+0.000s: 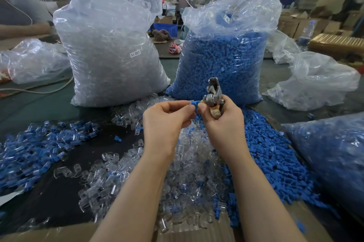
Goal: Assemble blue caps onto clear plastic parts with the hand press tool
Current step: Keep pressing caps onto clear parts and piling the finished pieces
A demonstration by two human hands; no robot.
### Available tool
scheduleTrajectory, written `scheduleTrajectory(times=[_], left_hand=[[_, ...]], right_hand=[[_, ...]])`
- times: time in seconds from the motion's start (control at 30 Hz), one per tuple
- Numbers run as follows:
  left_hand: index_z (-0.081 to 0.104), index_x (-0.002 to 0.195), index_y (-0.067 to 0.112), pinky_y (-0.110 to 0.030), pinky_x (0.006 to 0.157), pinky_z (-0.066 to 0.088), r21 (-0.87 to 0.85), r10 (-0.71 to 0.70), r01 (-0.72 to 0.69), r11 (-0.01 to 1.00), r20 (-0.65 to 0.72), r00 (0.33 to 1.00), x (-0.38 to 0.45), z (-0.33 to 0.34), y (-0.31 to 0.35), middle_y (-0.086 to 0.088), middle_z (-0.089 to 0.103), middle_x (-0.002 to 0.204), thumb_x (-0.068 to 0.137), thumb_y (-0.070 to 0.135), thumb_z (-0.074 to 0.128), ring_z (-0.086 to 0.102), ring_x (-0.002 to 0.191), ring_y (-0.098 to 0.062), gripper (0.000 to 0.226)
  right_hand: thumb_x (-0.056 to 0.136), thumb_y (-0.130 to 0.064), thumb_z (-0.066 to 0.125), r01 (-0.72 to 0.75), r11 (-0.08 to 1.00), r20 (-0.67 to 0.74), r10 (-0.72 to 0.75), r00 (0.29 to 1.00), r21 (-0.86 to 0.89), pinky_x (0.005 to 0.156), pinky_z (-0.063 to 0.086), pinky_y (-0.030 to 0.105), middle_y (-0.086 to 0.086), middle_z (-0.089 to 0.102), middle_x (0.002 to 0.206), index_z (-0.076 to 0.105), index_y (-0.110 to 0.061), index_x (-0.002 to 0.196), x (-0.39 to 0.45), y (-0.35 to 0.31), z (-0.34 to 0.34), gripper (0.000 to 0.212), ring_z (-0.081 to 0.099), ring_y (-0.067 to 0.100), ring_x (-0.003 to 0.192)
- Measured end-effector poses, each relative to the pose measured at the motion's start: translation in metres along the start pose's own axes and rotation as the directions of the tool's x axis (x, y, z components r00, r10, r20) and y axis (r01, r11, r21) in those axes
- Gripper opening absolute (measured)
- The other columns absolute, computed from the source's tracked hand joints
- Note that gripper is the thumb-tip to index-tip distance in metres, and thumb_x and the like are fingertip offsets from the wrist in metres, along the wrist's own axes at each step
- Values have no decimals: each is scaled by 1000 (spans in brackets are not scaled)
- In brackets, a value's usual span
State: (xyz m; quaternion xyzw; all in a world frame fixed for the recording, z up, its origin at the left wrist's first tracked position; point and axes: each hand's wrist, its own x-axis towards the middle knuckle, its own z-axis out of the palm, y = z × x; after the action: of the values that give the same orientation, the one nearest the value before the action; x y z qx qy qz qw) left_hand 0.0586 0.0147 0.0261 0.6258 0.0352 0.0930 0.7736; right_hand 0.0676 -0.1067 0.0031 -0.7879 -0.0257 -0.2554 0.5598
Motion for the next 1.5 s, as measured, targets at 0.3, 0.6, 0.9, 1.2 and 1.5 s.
scheduleTrajectory(times=[0.3, 0.6, 0.9, 1.2, 1.5], left_hand=[[75, 76, 22, -31, 73, 60, 169, 168, -160, 972, -34, 985, 0, 2, -4, 3, 75, 72, 77, 6, 80, 74, 74, -14, 16], [73, 75, 26, -28, 70, 59, 276, 242, -221, 935, -45, 969, 2, 0, -9, 9, 74, 70, 78, 14, 81, 72, 70, -8, 15], [70, 83, 11, -16, 66, 54, 129, 207, -215, 968, 74, 976, 4, -5, -7, -1, 73, 73, 85, 0, 71, 72, 69, -10, 11], [70, 83, 10, -18, 68, 55, 104, 199, -216, 971, 152, 968, 5, -10, -4, -2, 74, 74, 86, -2, 69, 72, 71, -12, 12], [70, 82, 11, -17, 67, 53, 131, 209, -231, 964, 161, 965, 5, -12, -5, 0, 73, 73, 85, -1, 69, 70, 69, -9, 12]], right_hand=[[90, -21, 69, -36, 996, 62, 31, 998, 84, 72, 54, 47, -6, 68, 76, 64, -22, 85, 1, -2, 1, 7, 61, 10, 69], [90, -19, 64, -57, 995, 172, 43, 984, 78, 78, 56, 51, 1, 71, 77, 67, -20, 82, 4, -2, -7, 8, 67, 24, 78], [86, -23, 66, -13, 996, 352, 45, 935, -92, 72, 50, 50, 14, 66, 81, 64, -8, 90, 5, 5, -21, 15, 60, 34, 79], [84, -23, 62, 15, 989, 399, 46, 916, -149, 70, 49, 52, 16, 63, 76, 61, -6, 88, 6, 6, -20, 17, 58, 33, 72], [85, -12, 58, 91, 964, 369, 9, 929, -251, 61, 46, 52, 15, 61, 70, 60, -8, 82, 5, 10, -17, 6, 55, 35, 68]])
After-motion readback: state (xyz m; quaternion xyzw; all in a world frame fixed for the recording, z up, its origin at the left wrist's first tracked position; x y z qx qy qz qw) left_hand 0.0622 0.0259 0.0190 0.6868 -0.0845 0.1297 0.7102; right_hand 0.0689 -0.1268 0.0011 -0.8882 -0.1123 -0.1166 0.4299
